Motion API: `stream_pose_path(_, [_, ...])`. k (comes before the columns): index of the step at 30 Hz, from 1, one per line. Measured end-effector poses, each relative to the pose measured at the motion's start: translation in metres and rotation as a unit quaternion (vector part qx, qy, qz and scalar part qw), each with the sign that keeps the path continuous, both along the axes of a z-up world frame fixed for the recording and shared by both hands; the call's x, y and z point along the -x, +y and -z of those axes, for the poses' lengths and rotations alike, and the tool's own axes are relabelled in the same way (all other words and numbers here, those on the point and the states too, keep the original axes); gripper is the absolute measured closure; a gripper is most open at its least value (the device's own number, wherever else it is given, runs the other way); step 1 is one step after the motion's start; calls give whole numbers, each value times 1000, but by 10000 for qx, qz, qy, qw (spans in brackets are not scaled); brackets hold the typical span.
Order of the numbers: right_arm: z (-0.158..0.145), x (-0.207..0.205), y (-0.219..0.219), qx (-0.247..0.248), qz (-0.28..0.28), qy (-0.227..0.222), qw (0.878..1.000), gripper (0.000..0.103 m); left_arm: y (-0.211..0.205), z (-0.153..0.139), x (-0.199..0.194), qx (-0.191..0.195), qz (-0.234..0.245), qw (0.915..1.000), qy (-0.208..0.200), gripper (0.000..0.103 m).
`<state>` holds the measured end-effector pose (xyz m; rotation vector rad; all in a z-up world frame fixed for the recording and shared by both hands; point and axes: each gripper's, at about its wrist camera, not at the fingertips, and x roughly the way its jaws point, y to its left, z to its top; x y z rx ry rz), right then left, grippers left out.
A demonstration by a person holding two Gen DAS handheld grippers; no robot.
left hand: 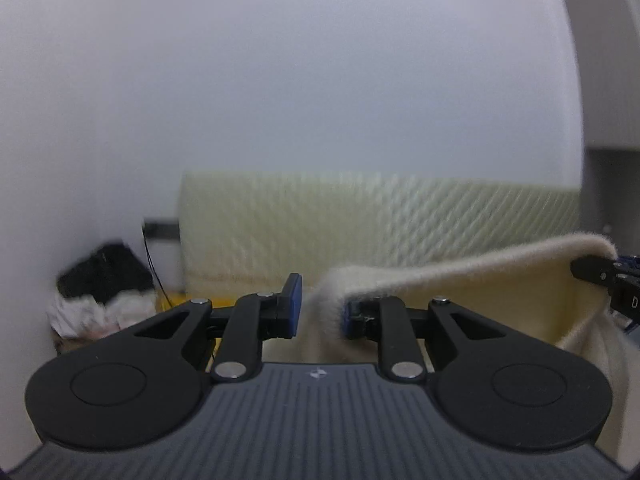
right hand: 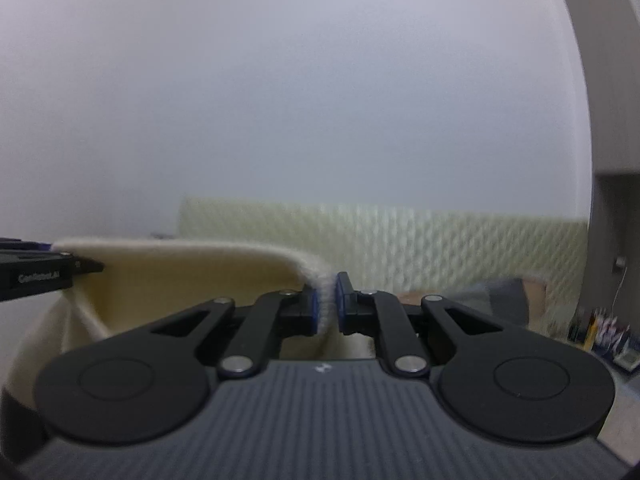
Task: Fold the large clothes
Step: 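Lift the sweater high with both grippers and shake it out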
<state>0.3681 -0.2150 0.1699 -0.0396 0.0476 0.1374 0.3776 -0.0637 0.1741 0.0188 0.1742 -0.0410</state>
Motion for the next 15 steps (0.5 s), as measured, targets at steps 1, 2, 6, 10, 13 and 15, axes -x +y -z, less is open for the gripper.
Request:
stream_pose_path(1, [22, -29, 0, -22, 22, 166, 9999, 92, -2, 24, -29, -46, -6, 9998, 168, 79])
stream_pose_path(2, [41, -56, 0, -53, 58, 334, 9994, 92, -1, 42, -58, -69, -5, 9995, 318, 79])
stream_pose_path(6, [120, -157, 5, -79, 186, 906, 9957, 92, 7, 138, -168, -37, 40, 9953, 967, 79])
stream_pose_path(10, [184, -228, 18, -40, 189, 1298, 9913, 92, 16, 234, -259, 3, 182, 9903, 1377, 70])
stream_pose_path(13, [238, -260, 17, -121, 221, 1652, 9859, 92, 18, 294, -316, -161, 370, 9851, 1671, 68])
stream_pose_path(15, [271, -275, 12, -200, 214, 1874, 9819, 92, 13, 330, -339, -244, 418, 9804, 1909, 68])
